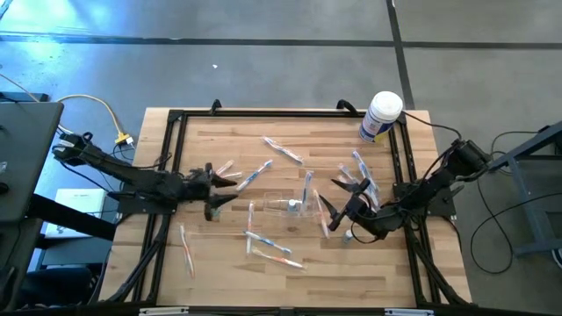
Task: Pick & Place toothbrushing station
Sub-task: Put the blue toothbrush into the transparent organizer
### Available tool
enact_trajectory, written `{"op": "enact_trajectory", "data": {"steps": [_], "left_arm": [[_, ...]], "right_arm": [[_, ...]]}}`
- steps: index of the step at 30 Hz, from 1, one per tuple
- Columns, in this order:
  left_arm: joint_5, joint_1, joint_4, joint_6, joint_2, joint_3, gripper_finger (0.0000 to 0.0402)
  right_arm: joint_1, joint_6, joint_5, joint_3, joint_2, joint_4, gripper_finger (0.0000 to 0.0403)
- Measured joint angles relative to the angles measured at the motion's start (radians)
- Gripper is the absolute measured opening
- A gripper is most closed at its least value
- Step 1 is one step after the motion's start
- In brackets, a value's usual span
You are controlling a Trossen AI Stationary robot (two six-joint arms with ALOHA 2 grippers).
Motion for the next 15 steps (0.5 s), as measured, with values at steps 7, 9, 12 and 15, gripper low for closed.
{"op": "enact_trajectory", "data": {"steps": [7, 9, 12, 15], "left_arm": [[0.013, 0.199, -0.209, -0.148, 0.242, 0.152, 0.0205], [0.046, 0.272, -0.208, -0.2, 0.294, 0.177, 0.0205], [0.18, 0.39, -0.206, -0.281, 0.367, 0.215, 0.0205], [0.272, 0.467, -0.209, -0.297, 0.45, 0.253, 0.0205]], "right_arm": [[0.017, 0.005, 0.0, 0.0, 0.0, 0.0, 0.028], [0.029, 0.007, 0.0, 0.0, 0.0, 0.0, 0.028], [0.045, 0.007, 0.0, 0.0, 0.0, 0.001, 0.028], [0.054, 0.007, 0.0, 0.0, 0.0, 0.003, 0.028]]}}
